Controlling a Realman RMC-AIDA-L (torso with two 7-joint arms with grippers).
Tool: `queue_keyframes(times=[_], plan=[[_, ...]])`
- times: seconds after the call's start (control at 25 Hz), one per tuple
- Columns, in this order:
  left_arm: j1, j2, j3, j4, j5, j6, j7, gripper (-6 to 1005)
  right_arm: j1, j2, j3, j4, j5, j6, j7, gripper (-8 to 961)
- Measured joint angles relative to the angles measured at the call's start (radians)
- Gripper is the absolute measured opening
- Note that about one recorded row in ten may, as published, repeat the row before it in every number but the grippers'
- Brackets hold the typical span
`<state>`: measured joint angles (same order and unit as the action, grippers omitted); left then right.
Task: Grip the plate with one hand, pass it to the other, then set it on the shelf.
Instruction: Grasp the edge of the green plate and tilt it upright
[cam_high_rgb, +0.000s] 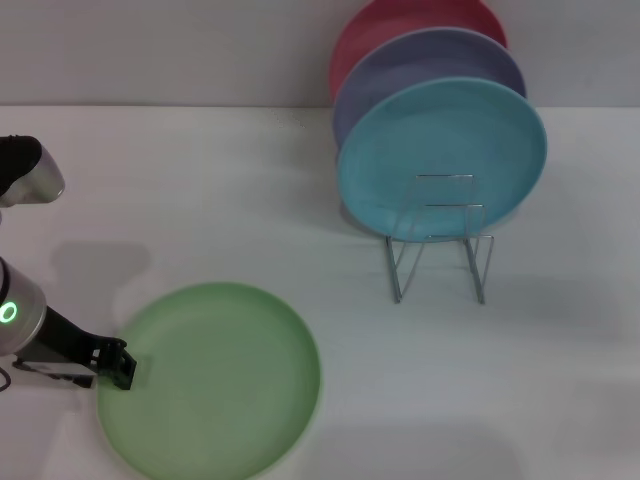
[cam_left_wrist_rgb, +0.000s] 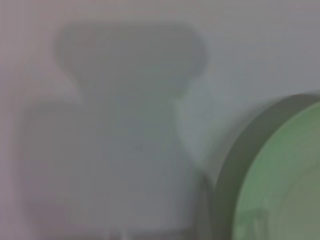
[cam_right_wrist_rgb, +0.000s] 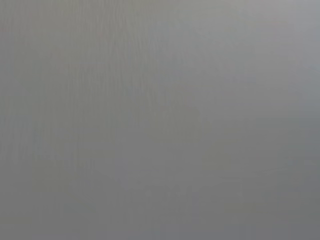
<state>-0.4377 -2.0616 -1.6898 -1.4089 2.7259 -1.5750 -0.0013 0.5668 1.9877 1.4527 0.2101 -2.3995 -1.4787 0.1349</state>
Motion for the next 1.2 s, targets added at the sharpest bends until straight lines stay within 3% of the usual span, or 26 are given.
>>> queue_keyframes(times=[0.16,0.32,0.52,0.76,1.2], plan=[[-0.006,0.001,0.004,0.002,0.002,-0.002,0.003,453,0.001,0.000,0.000,0.000,0.001,0.000,0.000,802],[-0.013,0.000,0.008,0.004,0.020,-0.003,0.004,324,0.002,0.000,0.000,0.001,0.002,0.000,0.000,803],[-0.020,-0.001,0.009,0.010,0.023,-0.004,0.005,298,0.003,0.000,0.000,0.006,0.003,0.000,-0.003,801],[-0.029,-0.001,0.007,0.028,0.023,-0.005,0.016,104,-0.001,0.000,0.000,0.011,0.004,0.000,-0.005,802],[-0.032,-0.002,-0.001,0.011,0.016,-0.007,0.018,76,-0.003,-0.004,0.002,0.012,0.004,0.000,-0.006,803]])
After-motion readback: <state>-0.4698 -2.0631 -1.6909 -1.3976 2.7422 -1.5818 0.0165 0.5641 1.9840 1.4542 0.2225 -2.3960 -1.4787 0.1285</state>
